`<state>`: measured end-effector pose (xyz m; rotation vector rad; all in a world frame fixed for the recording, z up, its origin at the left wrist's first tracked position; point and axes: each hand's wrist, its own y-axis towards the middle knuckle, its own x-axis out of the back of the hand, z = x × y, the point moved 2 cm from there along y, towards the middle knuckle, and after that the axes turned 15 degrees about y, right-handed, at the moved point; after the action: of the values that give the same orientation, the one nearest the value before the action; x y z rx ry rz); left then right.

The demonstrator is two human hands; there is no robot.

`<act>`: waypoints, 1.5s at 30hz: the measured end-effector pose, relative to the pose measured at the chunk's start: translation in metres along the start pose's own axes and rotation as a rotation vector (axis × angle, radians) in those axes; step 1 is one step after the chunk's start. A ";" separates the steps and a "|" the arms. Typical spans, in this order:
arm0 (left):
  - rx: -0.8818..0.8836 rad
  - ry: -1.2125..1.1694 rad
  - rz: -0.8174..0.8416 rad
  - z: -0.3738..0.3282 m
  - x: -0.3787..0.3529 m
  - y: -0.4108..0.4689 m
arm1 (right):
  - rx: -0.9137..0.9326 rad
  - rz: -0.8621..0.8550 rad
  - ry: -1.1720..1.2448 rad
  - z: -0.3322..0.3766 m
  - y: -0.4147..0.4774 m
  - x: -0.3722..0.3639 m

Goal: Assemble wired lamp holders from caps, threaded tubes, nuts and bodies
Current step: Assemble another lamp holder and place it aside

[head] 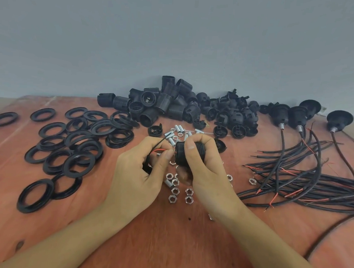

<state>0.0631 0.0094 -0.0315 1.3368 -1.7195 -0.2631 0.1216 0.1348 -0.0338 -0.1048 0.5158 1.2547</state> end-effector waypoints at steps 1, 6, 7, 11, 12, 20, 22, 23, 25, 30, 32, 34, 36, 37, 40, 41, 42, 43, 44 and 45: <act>0.000 0.004 0.006 0.000 0.000 0.000 | -0.011 0.006 -0.004 -0.001 0.000 0.001; -0.021 0.010 0.017 -0.002 0.001 0.002 | -0.023 0.003 0.072 -0.004 0.000 0.003; -0.024 0.006 0.020 -0.002 0.001 0.002 | -0.013 0.002 0.077 -0.004 0.000 0.002; -0.033 -0.017 0.028 -0.002 0.001 0.002 | 0.012 0.004 0.101 -0.006 0.000 0.002; -0.032 -0.021 0.025 -0.002 0.001 0.002 | 0.013 0.007 0.108 -0.006 -0.001 0.001; -0.051 -0.014 0.007 -0.005 0.003 0.002 | 0.023 0.034 0.126 -0.008 -0.002 0.000; -0.059 -0.013 0.001 -0.005 0.003 0.003 | 0.031 0.041 0.126 -0.007 -0.001 -0.001; -0.057 -0.016 0.002 -0.005 0.003 0.003 | 0.044 0.042 0.112 -0.007 -0.002 -0.001; -0.051 -0.023 0.008 -0.004 0.003 0.003 | 0.086 0.047 0.060 -0.005 -0.003 -0.002; -0.038 -0.046 0.017 -0.003 0.003 0.003 | 0.172 0.060 -0.066 -0.004 -0.006 -0.003; -0.045 -0.049 0.026 -0.004 0.003 0.003 | 0.176 0.068 -0.100 -0.003 -0.006 -0.002; -0.055 -0.029 0.036 -0.004 0.004 0.003 | 0.169 0.069 -0.126 -0.002 -0.005 0.001; -0.039 -0.018 0.042 -0.001 0.004 0.005 | 0.143 0.063 -0.119 -0.003 -0.003 0.004; -0.019 -0.025 0.041 0.001 0.004 0.005 | 0.126 0.053 -0.098 -0.004 -0.002 0.004; 0.032 -0.063 0.047 0.003 0.003 0.006 | 0.081 -0.010 -0.015 -0.004 0.001 0.004; 0.041 -0.076 0.051 0.003 0.002 0.006 | 0.070 -0.024 0.020 -0.003 0.001 0.003; 0.047 -0.086 0.053 0.003 0.002 0.006 | 0.066 -0.028 0.040 -0.002 0.001 0.003; 0.052 -0.094 0.052 0.003 0.001 0.006 | 0.068 -0.029 0.040 -0.002 0.001 0.003; 0.057 -0.099 0.050 0.004 0.001 0.006 | 0.076 -0.026 0.026 -0.002 0.001 0.003; 0.064 -0.103 0.050 0.004 0.001 0.006 | 0.086 -0.023 0.007 -0.002 0.000 0.003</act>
<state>0.0561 0.0094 -0.0296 1.3447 -1.8586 -0.2550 0.1213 0.1367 -0.0365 -0.0430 0.5723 1.2087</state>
